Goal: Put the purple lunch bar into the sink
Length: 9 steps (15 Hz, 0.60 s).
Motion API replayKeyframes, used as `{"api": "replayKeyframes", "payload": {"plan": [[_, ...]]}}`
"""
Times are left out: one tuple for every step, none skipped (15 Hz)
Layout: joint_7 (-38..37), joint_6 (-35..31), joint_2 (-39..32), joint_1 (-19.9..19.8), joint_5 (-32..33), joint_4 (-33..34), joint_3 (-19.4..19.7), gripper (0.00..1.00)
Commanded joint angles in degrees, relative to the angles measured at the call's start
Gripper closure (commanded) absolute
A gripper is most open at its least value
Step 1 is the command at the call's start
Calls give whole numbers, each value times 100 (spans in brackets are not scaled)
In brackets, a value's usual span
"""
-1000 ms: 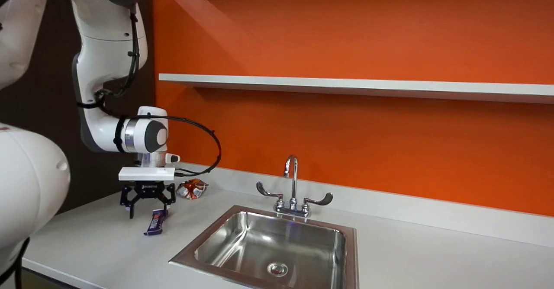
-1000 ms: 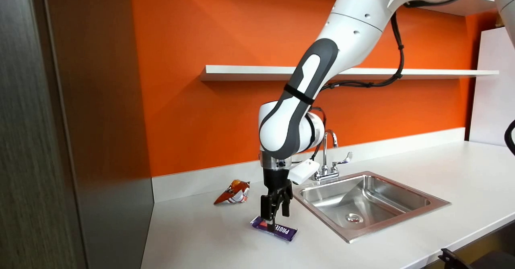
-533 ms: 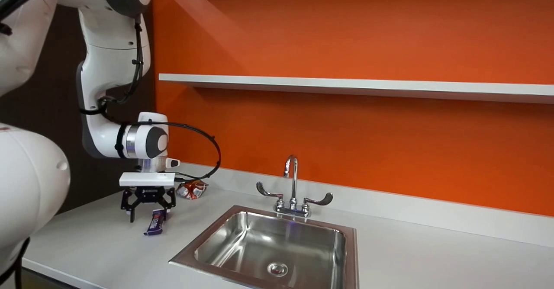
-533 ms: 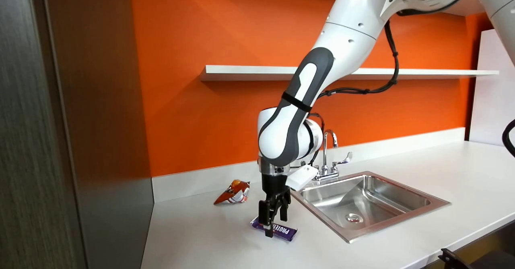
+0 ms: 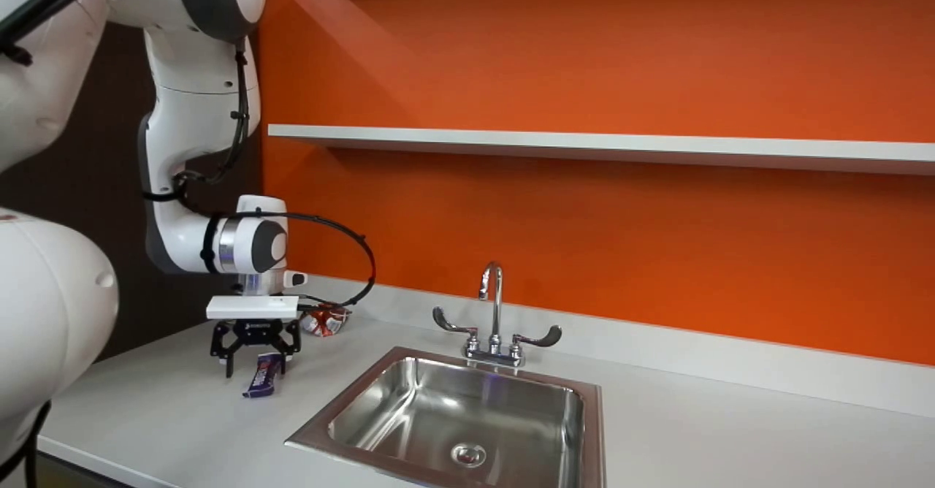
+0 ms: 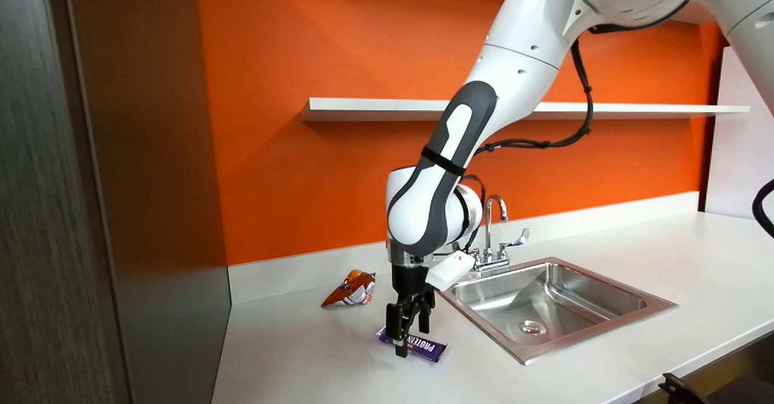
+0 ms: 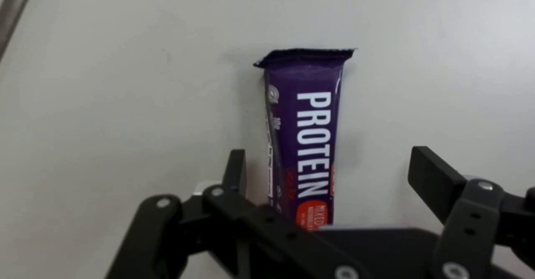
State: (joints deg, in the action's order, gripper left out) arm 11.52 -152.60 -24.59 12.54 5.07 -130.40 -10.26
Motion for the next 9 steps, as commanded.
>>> {"api": "replayKeyframes", "payload": {"plan": [[-248,-21,-102,44,188,154,82,0],[-260,-15,-116,47,193,173,95,0],[-269,-11,-131,50,198,190,109,0],[-275,-7,-147,54,208,203,121,0],[-280,-2,-166,59,219,219,133,0],[-276,-1,-177,57,220,227,136,0],[-273,4,-190,53,218,239,138,0],[-271,7,-199,50,217,245,141,0],[-270,8,-204,48,215,251,144,0]]}}
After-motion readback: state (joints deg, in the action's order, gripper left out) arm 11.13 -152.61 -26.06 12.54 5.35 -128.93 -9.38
